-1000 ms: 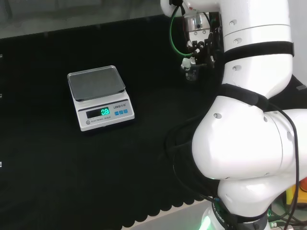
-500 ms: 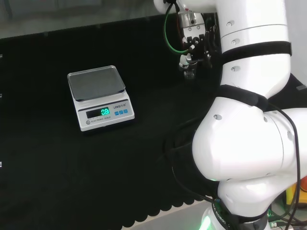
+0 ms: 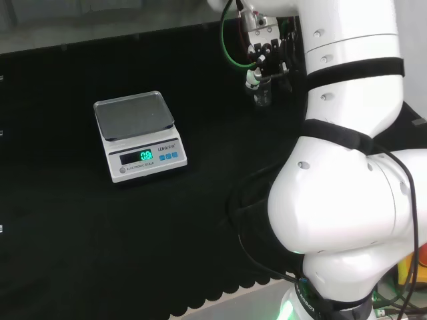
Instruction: Pick up the beaker.
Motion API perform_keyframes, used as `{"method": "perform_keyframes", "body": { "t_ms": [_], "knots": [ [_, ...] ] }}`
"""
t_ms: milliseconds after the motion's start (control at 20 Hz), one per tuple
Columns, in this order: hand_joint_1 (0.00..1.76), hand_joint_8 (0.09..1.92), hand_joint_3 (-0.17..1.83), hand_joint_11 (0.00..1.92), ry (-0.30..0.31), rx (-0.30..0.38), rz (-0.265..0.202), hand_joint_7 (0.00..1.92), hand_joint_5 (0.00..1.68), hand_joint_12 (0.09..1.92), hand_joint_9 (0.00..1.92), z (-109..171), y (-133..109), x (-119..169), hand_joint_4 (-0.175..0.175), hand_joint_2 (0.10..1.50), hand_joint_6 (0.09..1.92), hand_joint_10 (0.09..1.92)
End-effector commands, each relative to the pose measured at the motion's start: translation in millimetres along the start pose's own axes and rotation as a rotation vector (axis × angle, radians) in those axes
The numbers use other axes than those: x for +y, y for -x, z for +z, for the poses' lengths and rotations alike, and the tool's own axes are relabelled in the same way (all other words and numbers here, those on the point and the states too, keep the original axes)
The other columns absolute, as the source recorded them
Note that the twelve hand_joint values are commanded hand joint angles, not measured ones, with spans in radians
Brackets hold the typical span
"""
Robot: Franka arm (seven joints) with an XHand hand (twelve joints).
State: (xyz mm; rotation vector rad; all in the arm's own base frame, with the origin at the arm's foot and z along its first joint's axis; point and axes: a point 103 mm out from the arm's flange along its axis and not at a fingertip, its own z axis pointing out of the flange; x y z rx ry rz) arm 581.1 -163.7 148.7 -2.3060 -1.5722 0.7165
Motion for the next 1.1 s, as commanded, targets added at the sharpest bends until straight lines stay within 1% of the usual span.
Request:
{"method": "perform_keyframes", "body": {
  "t_ms": [50,400,850,1100],
  "knots": [
    [1.07,0.55,0.54,1.53,0.021,0.002,-0.009,0.88,0.98,0.6,1.45,-22,-10,-19,-0.175,0.79,0.26,0.09],
    [1.07,0.55,0.54,1.54,0.061,0.0,-0.014,0.89,0.98,0.6,1.45,-54,-27,-46,-0.175,0.79,0.26,0.09],
    [1.05,0.56,0.55,1.55,0.104,-0.022,-0.022,0.89,0.98,0.59,1.45,-88,-51,-76,-0.175,0.78,0.27,0.09],
    [1.05,0.56,0.55,1.55,0.112,-0.023,-0.028,0.9,0.98,0.58,1.45,-97,-62,-90,-0.175,0.78,0.27,0.09]
  ]
}}
